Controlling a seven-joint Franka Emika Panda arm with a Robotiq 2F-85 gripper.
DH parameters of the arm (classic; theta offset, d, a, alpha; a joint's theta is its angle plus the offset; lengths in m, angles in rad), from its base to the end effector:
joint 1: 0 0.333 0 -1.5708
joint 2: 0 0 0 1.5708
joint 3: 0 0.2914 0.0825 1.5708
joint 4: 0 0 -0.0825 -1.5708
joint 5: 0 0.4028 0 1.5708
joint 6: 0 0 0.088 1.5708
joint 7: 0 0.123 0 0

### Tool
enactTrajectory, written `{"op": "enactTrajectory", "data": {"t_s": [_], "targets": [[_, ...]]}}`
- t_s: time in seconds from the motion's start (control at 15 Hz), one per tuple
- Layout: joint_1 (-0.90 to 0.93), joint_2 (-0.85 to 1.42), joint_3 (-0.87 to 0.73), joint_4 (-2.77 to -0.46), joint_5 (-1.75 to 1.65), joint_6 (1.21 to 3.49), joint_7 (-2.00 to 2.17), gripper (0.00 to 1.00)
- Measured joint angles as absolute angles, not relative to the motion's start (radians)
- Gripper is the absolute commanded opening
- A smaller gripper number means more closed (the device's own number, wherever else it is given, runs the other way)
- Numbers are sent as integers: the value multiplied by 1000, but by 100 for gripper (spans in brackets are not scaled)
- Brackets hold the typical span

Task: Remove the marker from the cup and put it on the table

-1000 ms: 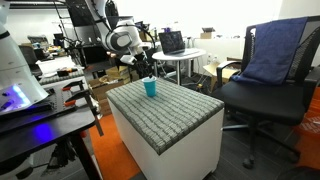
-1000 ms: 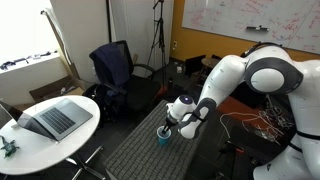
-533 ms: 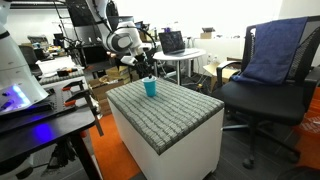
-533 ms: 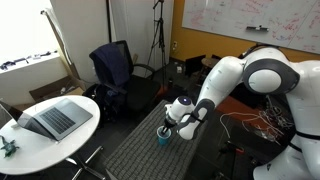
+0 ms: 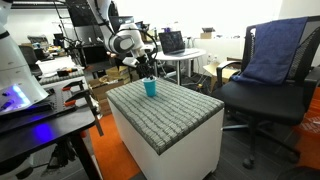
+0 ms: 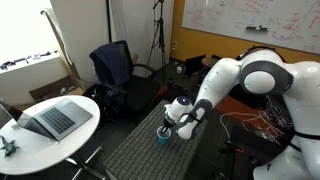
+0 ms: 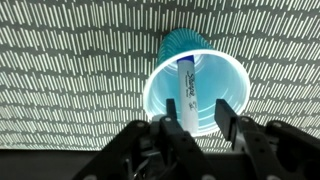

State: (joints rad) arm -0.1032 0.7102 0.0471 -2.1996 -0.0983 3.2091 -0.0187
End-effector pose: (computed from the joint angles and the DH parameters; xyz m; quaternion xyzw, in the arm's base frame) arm 0.5454 -0.0183 0.0361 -0.9884 -0.0226 -0.1503 0.0047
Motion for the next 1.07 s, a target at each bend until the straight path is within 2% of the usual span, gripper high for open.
{"op": "enactTrajectory", "data": {"t_s": [0.93,1.07], "targets": [[-133,785,70,-2121,-98,3202,-20,44],[-136,792,72,-2111,-99,3200,-20,41]]}}
